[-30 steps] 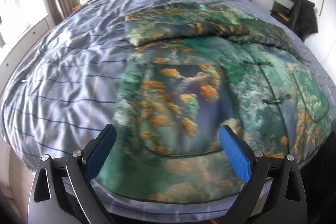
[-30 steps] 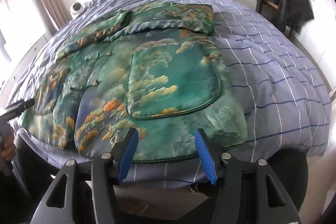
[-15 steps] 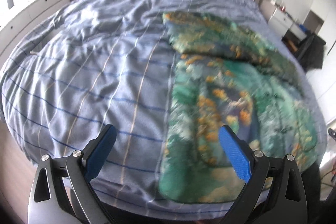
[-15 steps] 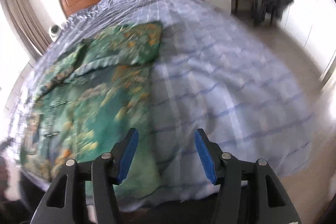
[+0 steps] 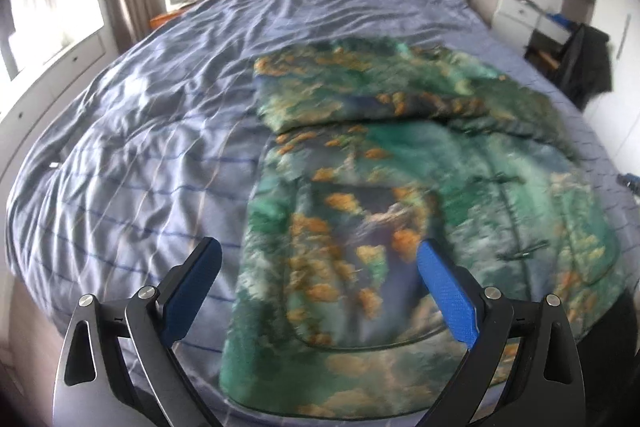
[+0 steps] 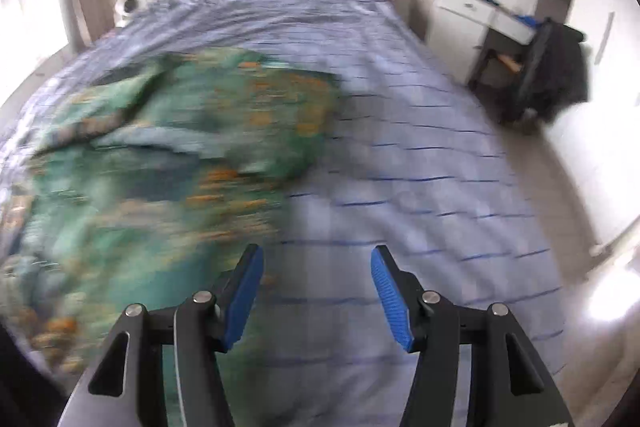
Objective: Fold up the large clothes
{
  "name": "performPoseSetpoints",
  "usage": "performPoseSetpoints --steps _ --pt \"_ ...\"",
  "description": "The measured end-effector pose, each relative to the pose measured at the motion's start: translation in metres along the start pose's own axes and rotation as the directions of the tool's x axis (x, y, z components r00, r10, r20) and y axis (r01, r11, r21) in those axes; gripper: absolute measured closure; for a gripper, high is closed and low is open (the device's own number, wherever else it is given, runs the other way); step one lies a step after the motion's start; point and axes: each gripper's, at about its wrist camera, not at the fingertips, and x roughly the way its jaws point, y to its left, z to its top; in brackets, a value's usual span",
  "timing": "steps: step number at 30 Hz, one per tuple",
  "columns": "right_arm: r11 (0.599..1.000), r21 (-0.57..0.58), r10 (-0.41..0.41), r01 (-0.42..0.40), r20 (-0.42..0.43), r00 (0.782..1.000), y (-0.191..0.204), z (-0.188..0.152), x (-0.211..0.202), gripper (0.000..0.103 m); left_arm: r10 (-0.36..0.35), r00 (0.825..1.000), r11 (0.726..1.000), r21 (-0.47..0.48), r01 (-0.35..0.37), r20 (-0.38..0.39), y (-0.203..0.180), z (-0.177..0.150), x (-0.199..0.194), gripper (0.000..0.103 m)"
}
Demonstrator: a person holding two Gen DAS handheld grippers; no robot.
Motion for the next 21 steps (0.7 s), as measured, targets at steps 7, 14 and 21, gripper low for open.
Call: performPoseSetpoints --steps 7,14,21 --pt "0.992 -0.011 -0.128 0.128 -0.003 0.992 -0.068 0.026 0.085 0.045 0.039 0.998 0.996 -0.081 -0.043 -0.044 0.013 -0.007 0.005 0.005" --pt "0.993 0.058 -0.101 0.102 -0.025 0.995 -0.084 0.004 0.149 0.029 0.064 0.996 0.991 -0.117 -0.07 -0.055 0.018 -0.011 0.002 0.005" --pt "0.99 0.025 -0.14 0.14 -0.022 0.99 -0.073 0.002 0.145 0.029 0.04 0.996 0.985 -0.164 -0.053 -0.083 0.023 -0.016 0.016 0.005"
